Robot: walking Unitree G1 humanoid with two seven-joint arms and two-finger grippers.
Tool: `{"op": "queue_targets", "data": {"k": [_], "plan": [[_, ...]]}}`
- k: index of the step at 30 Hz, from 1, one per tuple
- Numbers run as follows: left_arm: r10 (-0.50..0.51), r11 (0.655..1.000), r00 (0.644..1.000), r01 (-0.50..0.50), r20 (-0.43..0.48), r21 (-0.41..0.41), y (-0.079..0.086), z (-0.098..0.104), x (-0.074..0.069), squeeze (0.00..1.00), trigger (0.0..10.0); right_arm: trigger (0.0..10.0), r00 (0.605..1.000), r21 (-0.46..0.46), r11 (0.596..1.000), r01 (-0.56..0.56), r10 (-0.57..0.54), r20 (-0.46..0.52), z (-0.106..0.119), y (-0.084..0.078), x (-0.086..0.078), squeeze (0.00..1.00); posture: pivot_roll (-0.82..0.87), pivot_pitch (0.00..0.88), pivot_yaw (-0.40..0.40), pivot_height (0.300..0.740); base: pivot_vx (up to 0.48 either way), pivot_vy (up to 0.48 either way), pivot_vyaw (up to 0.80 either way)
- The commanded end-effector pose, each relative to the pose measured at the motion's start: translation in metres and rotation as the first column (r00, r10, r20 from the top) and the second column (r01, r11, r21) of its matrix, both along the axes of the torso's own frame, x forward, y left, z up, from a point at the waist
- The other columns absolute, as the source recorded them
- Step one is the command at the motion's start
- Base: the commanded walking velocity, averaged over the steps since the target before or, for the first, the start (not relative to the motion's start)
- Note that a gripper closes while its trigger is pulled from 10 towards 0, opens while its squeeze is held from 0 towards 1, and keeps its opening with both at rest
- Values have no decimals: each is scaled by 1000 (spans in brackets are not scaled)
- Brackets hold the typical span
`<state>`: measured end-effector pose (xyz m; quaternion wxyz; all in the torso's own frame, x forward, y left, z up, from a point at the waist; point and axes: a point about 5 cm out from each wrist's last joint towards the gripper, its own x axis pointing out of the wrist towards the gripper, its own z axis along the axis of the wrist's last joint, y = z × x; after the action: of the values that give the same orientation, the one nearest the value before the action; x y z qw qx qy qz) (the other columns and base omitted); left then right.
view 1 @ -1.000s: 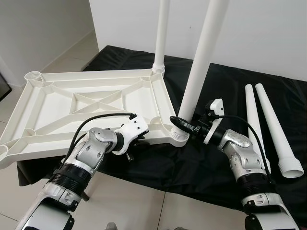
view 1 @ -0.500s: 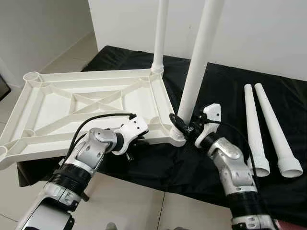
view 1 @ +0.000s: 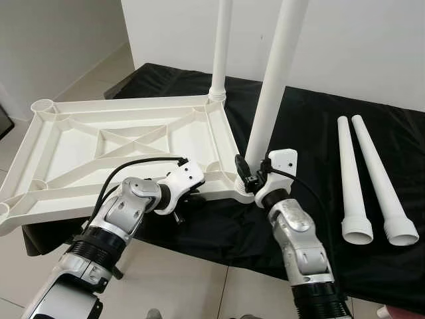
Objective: Building children table
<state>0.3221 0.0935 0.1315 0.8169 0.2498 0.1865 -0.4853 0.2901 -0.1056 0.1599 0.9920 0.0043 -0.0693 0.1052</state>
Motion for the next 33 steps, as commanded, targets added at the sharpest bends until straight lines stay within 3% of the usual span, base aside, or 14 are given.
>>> {"op": "queue_targets", "data": {"k": [1, 8, 9, 12, 13, 24, 28, 33], "plan": [[6, 1000, 1000, -6, 14, 15, -3, -3, -1, 0, 10000, 0, 1000, -22, 1000, 2, -3, -22, -3, 10, -4, 0, -40, 5, -16, 740, 0, 0, 0], [6, 1000, 1000, -7, 13, 15, -3, -3, -1, 0, 10000, 0, 999, -32, 999, 13, -14, -33, -2, 12, -5, 0, -43, 11, -17, 740, 0, 0, 0], [7, 1000, 1000, -7, 13, 13, -4, -3, -1, 0, 10000, 4471, 999, -22, 1000, 15, -16, -49, -4, 12, -5, 0, -43, 11, -17, 740, 0, 0, 0], [7, 1000, 1000, -7, 13, 12, -4, -2, -1, 0, 10000, 4471, 998, -18, 1000, 14, -15, -54, -4, 12, -5, 0, -43, 11, -17, 740, 0, 0, 0], [7, 1000, 1000, -8, 13, 12, -3, -2, -1, 0, 10000, 10000, 999, -13, 1000, 8, -9, -53, -4, 12, -5, 1000, -44, 14, -16, 740, 0, 0, 0], [12, 1000, 1000, -12, 15, 10, -3, -2, 0, 0, 10000, 10000, 996, -21, 997, -80, 79, -42, -3, 5, -1, 1000, -47, 12, -16, 740, 0, 0, 0], [13, 1000, 1000, -14, 17, 10, -4, -1, 1, 0, 10000, 10000, 975, -9, 978, -209, 208, -73, -6, -14, 11, 1000, -50, 7, -16, 740, 0, 0, 0], [12, 1000, 1000, -13, 17, 10, -4, -1, 1, 0, 10000, 10000, 969, -40, 970, -240, 237, -67, -4, -30, 21, 1000, -48, 3, -15, 740, 0, 0, 0]]}}
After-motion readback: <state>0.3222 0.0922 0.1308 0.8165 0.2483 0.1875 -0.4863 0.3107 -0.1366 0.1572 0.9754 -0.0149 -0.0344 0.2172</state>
